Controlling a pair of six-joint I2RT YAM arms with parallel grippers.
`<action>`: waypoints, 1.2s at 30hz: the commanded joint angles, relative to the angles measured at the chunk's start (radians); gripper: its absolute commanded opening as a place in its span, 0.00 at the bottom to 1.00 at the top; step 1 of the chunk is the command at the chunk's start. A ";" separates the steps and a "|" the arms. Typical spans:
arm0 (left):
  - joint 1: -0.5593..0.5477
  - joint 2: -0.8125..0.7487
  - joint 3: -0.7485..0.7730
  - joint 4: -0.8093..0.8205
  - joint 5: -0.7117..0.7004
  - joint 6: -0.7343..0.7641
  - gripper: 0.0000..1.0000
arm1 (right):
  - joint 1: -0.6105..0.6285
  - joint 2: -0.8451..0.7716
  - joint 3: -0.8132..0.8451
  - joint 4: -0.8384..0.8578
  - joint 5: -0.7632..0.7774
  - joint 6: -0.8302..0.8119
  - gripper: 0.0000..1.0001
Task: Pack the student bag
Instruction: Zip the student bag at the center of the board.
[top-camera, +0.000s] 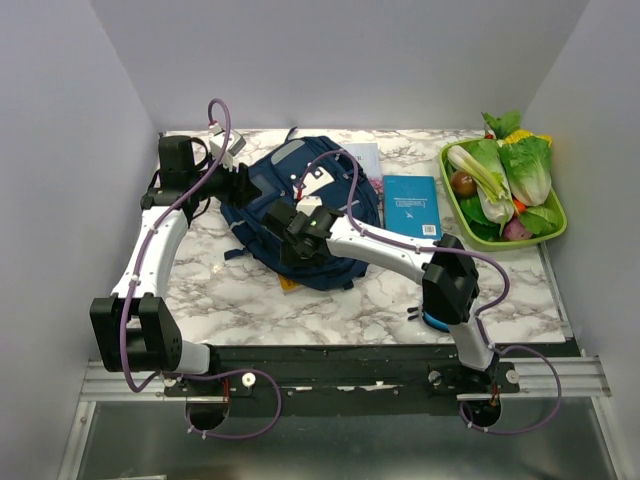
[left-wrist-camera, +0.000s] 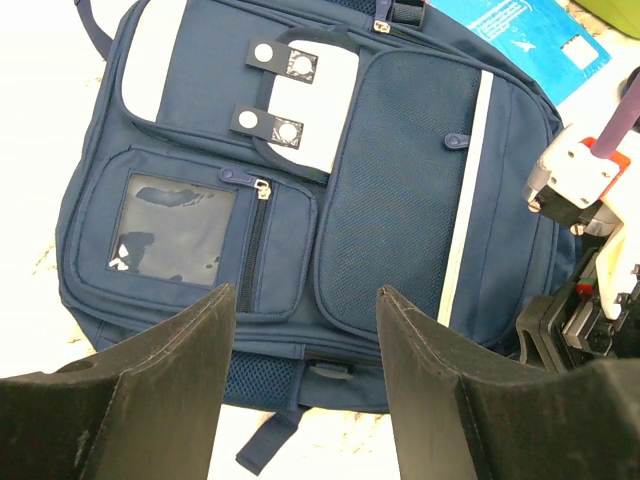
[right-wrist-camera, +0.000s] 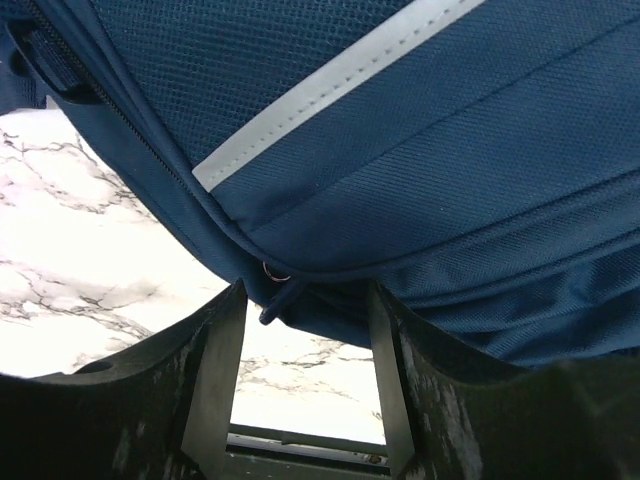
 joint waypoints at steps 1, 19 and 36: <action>0.004 -0.008 -0.015 0.014 -0.010 0.006 0.66 | 0.001 0.008 0.012 -0.066 -0.010 0.045 0.59; -0.005 0.066 -0.050 -0.079 0.030 0.206 0.77 | 0.000 0.057 0.044 -0.061 0.002 -0.042 0.37; -0.014 0.054 -0.080 -0.084 0.008 0.256 0.79 | 0.010 0.013 -0.011 -0.052 -0.005 -0.090 0.02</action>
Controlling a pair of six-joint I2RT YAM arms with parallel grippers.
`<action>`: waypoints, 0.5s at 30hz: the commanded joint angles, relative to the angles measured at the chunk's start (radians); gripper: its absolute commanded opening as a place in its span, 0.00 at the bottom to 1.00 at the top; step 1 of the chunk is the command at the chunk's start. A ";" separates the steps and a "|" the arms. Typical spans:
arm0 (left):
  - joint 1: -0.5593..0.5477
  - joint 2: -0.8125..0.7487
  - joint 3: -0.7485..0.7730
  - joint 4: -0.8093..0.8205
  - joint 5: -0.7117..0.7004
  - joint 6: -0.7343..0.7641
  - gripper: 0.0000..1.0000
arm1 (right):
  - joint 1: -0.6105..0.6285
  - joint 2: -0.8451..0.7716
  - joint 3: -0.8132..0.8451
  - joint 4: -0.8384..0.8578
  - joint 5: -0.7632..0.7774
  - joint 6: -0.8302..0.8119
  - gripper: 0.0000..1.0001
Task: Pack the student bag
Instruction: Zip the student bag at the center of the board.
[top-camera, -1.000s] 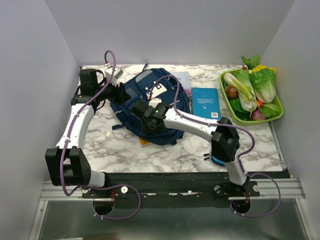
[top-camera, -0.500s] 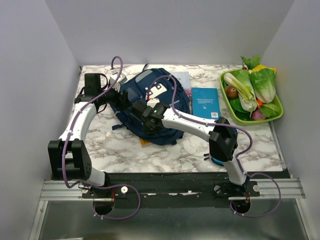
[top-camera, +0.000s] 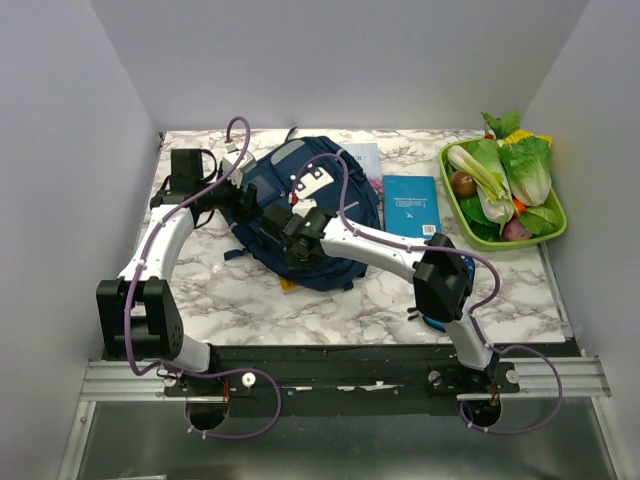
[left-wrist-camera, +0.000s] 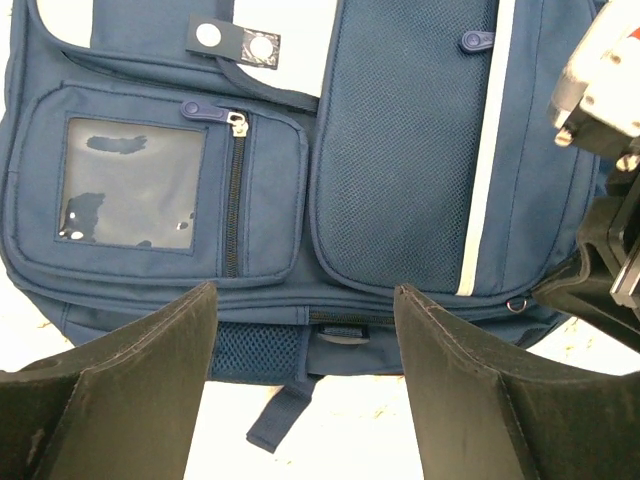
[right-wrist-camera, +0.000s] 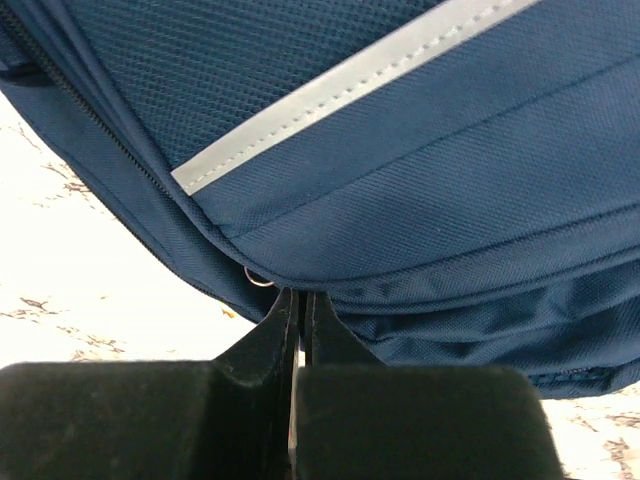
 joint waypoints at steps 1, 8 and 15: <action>-0.006 -0.019 -0.032 -0.025 0.004 0.075 0.79 | 0.012 -0.065 -0.088 0.033 0.005 -0.023 0.01; -0.072 -0.046 -0.061 -0.138 0.073 0.224 0.84 | 0.012 -0.193 -0.277 0.187 0.041 -0.156 0.01; -0.237 -0.109 -0.198 -0.070 0.042 0.281 0.85 | 0.012 -0.289 -0.438 0.363 0.068 -0.239 0.01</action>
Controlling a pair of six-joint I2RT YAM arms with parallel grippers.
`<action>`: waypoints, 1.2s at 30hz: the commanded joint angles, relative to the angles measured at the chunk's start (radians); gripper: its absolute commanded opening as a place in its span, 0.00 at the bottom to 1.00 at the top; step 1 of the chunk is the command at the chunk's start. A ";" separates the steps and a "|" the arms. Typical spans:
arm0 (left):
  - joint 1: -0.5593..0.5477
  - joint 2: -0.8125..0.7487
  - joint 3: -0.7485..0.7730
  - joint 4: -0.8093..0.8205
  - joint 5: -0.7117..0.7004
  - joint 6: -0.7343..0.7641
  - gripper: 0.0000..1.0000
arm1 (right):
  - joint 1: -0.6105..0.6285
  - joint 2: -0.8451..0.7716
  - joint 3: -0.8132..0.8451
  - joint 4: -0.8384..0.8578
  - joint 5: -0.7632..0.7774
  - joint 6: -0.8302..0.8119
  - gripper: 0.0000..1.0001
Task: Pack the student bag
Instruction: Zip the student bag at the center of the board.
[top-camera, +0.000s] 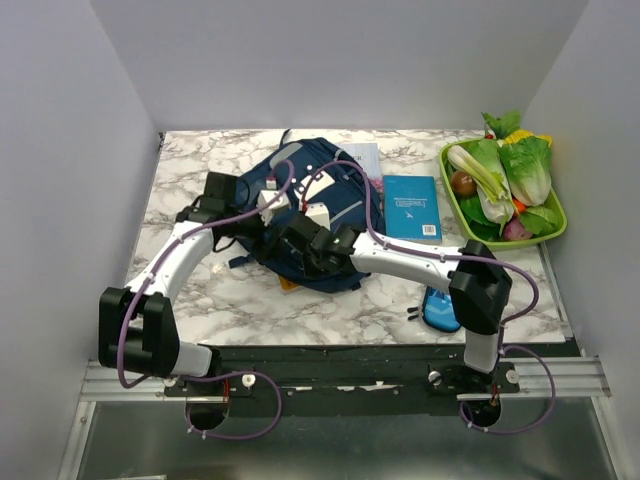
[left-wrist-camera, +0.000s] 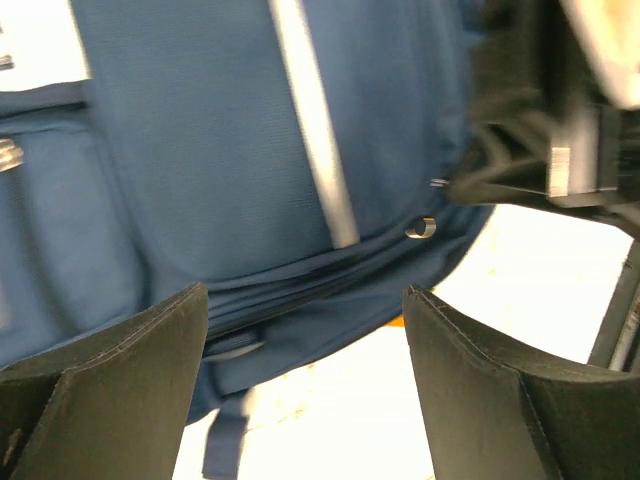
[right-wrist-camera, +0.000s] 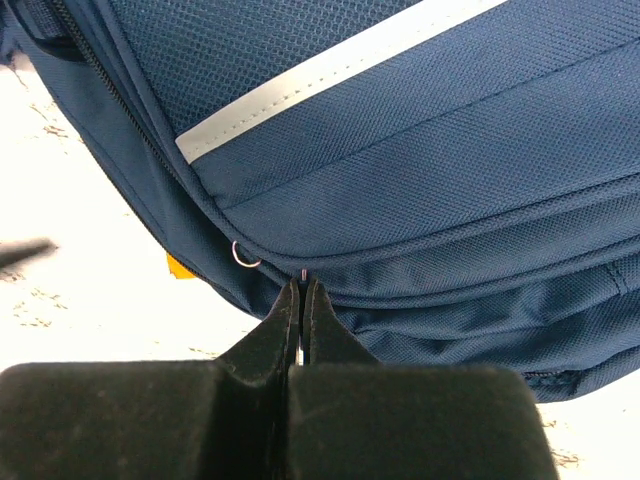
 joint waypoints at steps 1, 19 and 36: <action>-0.101 -0.056 -0.085 0.046 0.009 0.072 0.86 | 0.006 -0.046 -0.056 0.092 0.049 -0.063 0.00; -0.157 -0.024 -0.209 0.316 0.055 0.148 0.96 | -0.074 -0.195 -0.318 0.365 -0.175 0.043 0.00; -0.236 0.010 -0.242 0.309 -0.034 0.312 0.74 | -0.123 -0.241 -0.369 0.428 -0.290 0.040 0.01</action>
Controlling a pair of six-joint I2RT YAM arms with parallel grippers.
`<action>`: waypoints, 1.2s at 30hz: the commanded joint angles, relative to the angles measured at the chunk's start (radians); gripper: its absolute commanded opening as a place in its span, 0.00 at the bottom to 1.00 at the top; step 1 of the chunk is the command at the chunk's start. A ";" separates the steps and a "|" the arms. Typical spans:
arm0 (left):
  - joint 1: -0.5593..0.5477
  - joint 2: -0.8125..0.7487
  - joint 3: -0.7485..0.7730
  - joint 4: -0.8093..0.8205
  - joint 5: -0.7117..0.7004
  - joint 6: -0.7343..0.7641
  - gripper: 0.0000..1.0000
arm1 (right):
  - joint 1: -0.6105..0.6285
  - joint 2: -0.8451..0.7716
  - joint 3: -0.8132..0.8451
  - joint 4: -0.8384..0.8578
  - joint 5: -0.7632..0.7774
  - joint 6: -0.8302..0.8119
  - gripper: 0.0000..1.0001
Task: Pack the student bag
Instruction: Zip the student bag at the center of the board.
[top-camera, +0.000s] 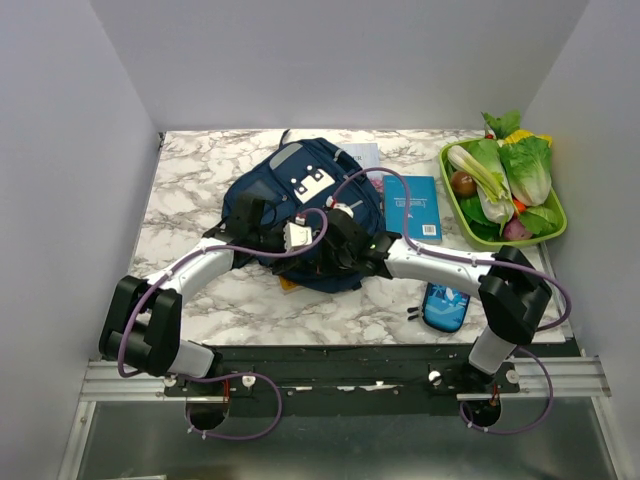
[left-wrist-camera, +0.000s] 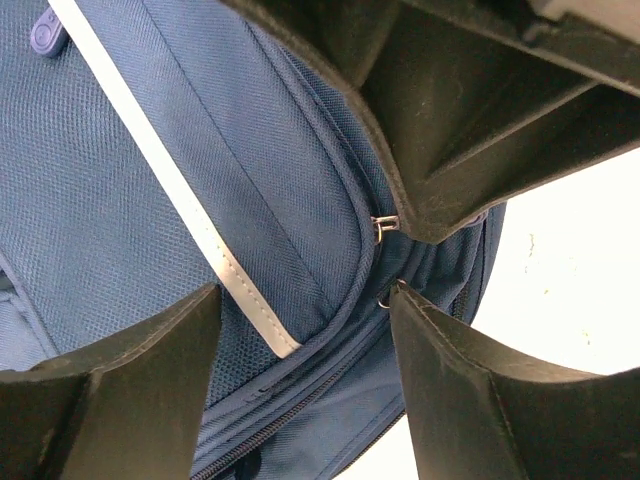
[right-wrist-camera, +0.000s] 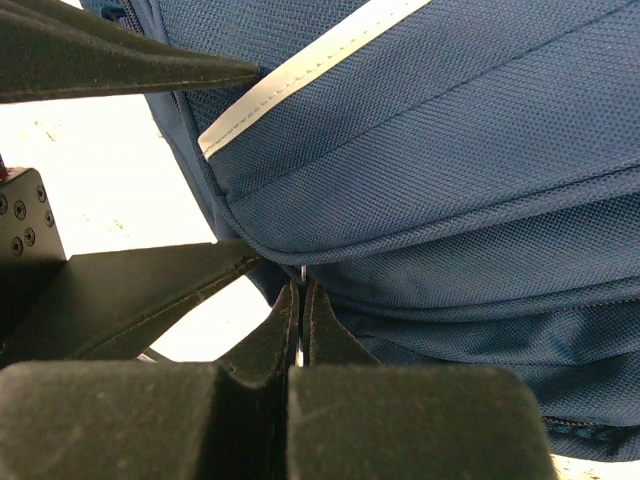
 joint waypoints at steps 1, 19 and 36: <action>-0.022 0.009 -0.009 0.005 -0.034 0.093 0.70 | -0.008 -0.028 -0.007 0.016 -0.040 -0.010 0.00; -0.053 0.018 0.069 -0.093 -0.044 0.089 0.01 | -0.126 -0.080 -0.049 -0.053 0.032 -0.114 0.00; -0.053 -0.013 0.143 -0.336 -0.015 0.222 0.00 | -0.342 -0.040 0.056 -0.176 0.309 -0.299 0.00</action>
